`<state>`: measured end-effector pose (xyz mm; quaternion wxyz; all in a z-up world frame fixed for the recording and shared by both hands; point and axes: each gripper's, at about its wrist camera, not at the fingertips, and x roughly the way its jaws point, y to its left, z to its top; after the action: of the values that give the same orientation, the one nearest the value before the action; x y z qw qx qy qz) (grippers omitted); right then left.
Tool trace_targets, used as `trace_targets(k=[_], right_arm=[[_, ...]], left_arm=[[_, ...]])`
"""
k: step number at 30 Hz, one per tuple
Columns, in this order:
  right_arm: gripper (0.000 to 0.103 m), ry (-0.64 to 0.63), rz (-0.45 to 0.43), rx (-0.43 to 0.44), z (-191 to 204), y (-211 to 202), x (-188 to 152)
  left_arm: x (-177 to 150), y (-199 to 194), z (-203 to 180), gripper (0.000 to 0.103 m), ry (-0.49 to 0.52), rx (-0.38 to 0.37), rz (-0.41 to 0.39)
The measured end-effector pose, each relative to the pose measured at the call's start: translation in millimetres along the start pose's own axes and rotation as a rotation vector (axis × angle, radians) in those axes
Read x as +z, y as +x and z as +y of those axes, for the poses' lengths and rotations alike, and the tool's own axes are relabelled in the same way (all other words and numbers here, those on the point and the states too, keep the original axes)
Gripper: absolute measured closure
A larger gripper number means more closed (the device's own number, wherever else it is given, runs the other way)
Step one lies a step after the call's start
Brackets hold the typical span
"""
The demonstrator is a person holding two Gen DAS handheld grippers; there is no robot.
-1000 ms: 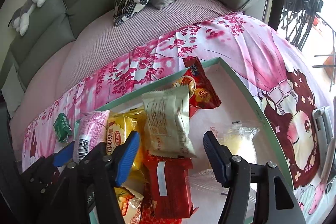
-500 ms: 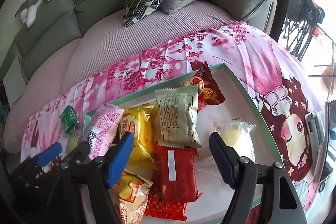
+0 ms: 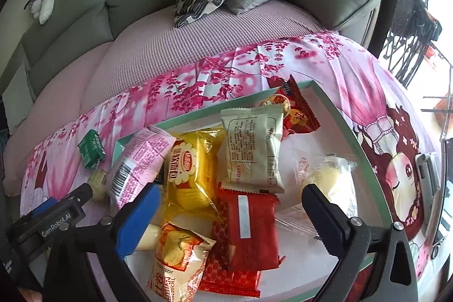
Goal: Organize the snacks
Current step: 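Withdraw both grippers from the tray toward the last snacks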
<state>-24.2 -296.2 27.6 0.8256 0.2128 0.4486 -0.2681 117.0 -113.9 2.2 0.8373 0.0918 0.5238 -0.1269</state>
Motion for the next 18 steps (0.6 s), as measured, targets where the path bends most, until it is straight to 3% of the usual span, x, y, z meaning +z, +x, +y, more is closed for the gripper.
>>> trace_targets(k=[18], right_arm=[[0.0, -0.057, 0.007, 0.008, 21.4, 3.5, -3.0]], left_arm=[[12.2, 13.3, 47.8, 0.007, -0.097, 0.032, 0.019]])
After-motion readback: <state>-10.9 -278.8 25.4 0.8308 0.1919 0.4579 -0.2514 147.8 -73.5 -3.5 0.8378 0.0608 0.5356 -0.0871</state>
